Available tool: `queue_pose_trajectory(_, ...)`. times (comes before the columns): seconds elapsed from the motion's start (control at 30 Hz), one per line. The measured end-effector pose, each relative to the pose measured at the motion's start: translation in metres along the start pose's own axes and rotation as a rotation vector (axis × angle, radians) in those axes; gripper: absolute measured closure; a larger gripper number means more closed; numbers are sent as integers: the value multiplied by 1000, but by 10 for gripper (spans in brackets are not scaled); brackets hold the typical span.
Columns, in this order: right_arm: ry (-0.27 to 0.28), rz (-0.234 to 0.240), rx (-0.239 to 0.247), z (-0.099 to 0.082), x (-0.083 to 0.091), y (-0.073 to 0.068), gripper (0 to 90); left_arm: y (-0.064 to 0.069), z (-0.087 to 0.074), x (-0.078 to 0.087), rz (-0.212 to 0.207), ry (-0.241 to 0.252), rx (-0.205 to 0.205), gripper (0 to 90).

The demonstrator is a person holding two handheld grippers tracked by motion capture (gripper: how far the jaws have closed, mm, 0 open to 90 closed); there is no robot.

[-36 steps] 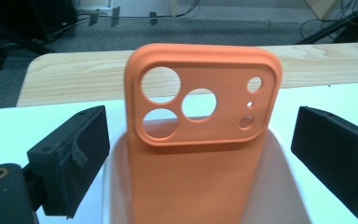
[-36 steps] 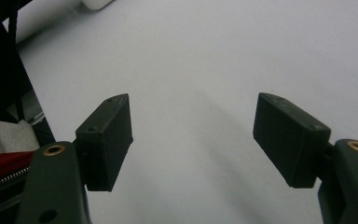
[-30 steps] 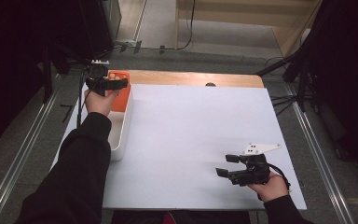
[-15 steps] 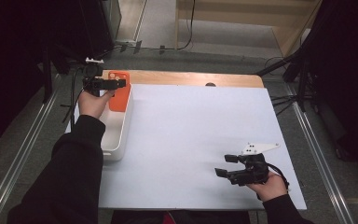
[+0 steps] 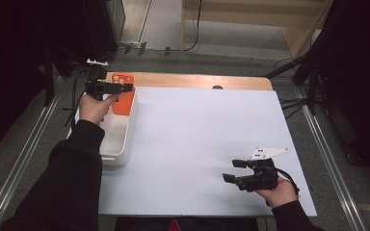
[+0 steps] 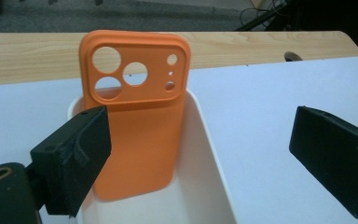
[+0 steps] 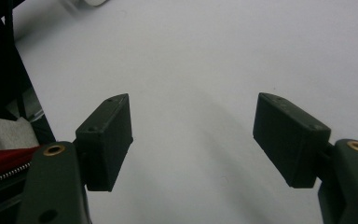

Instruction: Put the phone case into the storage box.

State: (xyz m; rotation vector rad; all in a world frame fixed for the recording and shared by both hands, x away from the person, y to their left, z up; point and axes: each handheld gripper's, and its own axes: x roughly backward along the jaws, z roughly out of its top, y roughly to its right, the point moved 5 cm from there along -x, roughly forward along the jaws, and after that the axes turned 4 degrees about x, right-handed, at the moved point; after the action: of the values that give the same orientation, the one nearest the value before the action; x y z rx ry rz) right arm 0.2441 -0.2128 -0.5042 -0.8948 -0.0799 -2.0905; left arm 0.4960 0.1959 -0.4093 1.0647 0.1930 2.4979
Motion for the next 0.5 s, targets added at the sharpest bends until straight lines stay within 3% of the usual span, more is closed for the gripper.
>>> queue_pose_trajectory(0.37,-7,11,-3,-1,-1,-1,272,21,-4,9,-118,-13,-71,61)
queue_pose_trajectory(0.5,-10,14,-4,-1,-2,-1,272,30,-5,14,-161,10,-106,100)
